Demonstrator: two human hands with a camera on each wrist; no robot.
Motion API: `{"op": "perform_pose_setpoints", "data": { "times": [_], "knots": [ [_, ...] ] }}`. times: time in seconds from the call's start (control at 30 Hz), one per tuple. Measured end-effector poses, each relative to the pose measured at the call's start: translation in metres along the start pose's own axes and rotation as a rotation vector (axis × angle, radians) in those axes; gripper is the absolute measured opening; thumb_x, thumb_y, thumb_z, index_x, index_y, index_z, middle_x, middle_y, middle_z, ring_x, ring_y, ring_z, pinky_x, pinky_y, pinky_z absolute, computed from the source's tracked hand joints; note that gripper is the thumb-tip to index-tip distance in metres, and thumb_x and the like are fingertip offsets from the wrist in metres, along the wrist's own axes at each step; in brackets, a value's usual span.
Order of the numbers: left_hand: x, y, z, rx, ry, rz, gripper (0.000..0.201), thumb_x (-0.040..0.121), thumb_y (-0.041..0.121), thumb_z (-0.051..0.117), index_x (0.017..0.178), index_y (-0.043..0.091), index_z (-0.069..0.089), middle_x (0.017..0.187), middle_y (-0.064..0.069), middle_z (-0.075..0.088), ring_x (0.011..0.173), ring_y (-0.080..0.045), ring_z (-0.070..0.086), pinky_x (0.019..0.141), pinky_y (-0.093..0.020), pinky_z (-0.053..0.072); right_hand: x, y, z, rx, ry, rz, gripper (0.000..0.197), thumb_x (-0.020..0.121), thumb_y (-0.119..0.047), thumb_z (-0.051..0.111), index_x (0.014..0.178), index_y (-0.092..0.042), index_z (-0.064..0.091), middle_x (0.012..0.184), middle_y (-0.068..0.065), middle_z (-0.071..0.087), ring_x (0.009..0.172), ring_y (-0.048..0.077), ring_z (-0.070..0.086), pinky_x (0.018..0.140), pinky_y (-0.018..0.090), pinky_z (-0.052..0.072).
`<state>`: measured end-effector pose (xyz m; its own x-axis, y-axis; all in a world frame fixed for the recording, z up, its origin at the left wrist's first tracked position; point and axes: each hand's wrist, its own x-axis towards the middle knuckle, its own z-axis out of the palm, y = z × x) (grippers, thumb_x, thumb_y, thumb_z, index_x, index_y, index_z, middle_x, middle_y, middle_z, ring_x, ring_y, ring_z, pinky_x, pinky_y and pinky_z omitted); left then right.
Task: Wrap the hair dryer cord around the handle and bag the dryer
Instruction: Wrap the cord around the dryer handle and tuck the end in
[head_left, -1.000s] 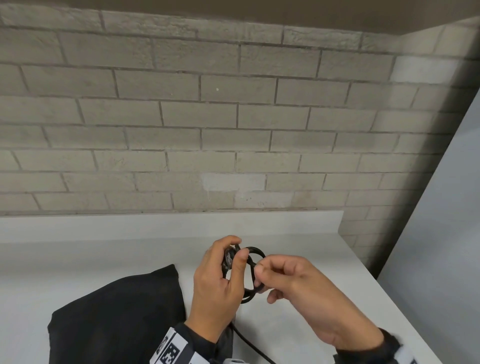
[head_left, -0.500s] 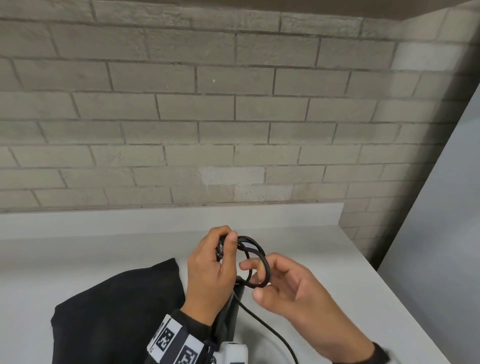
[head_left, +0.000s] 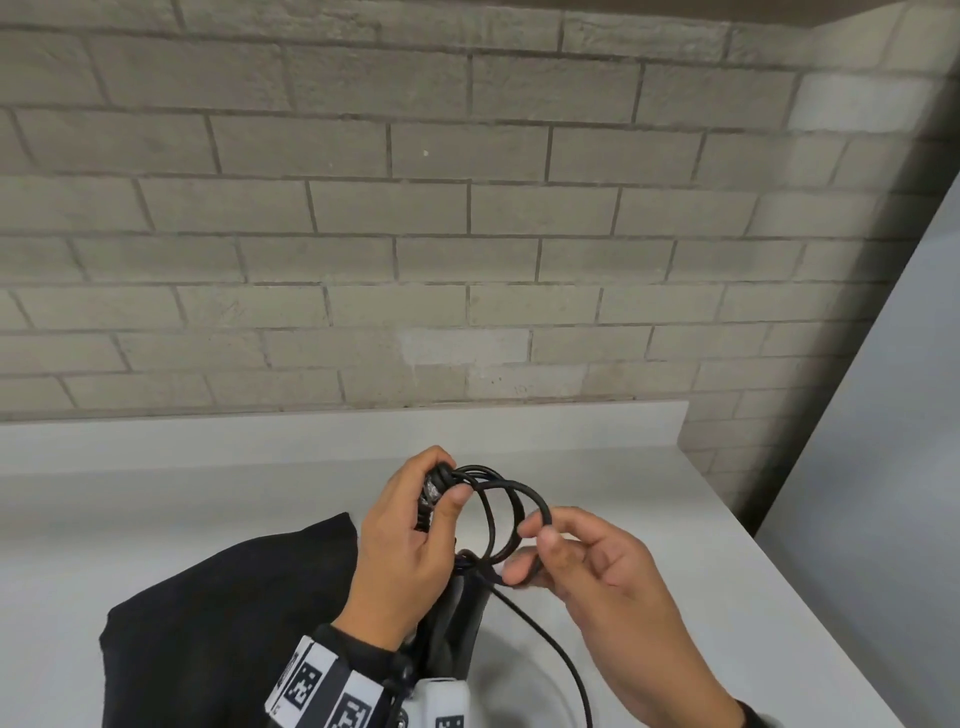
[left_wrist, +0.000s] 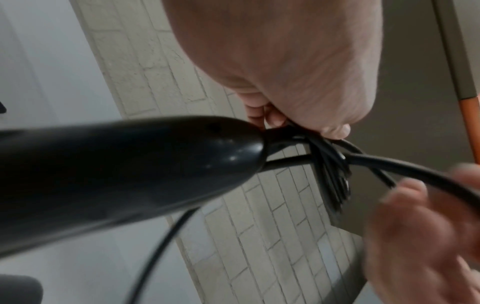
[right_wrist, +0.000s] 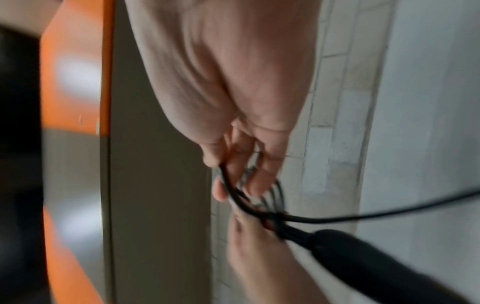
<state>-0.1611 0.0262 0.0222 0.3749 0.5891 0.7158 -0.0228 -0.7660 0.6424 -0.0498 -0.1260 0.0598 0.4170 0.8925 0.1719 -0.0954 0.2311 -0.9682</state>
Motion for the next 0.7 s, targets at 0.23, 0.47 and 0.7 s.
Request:
{"op": "perform_pose_setpoints", "data": {
  "times": [0.23, 0.47, 0.7],
  "knots": [
    [0.006, -0.01, -0.008, 0.022, 0.099, -0.062, 0.022, 0.094, 0.043, 0.05, 0.103, 0.025, 0.057, 0.084, 0.009, 0.059, 0.076, -0.011, 0.057, 0.069, -0.019, 0.044, -0.01, 0.0, -0.012, 0.424, -0.132, 0.173, 0.042, 0.074, -0.049, 0.077, 0.073, -0.008, 0.066, 0.038, -0.004, 0.036, 0.048, 0.024, 0.056, 0.05, 0.027, 0.045],
    [0.007, -0.014, -0.02, 0.06, 0.113, -0.092, 0.023, 0.095, 0.044, 0.048, 0.103, 0.024, 0.056, 0.085, 0.009, 0.059, 0.079, -0.013, 0.057, 0.07, -0.018, 0.044, -0.033, 0.063, -0.049, 0.373, -0.293, 0.087, 0.004, 0.097, -0.007, 0.056, 0.1, -0.006, 0.054, 0.079, 0.008, 0.068, 0.079, 0.024, 0.068, 0.089, 0.033, 0.052],
    [0.005, -0.003, -0.007, 0.057, 0.021, -0.026, 0.018, 0.097, 0.037, 0.051, 0.102, 0.021, 0.057, 0.084, 0.017, 0.056, 0.079, -0.007, 0.054, 0.071, -0.012, 0.039, -0.014, 0.051, -0.062, -0.233, -0.224, -0.001, 0.058, 0.059, -0.057, 0.086, 0.064, -0.006, 0.058, 0.057, 0.001, 0.052, 0.051, 0.008, 0.051, 0.053, 0.014, 0.041]
  ]
}}
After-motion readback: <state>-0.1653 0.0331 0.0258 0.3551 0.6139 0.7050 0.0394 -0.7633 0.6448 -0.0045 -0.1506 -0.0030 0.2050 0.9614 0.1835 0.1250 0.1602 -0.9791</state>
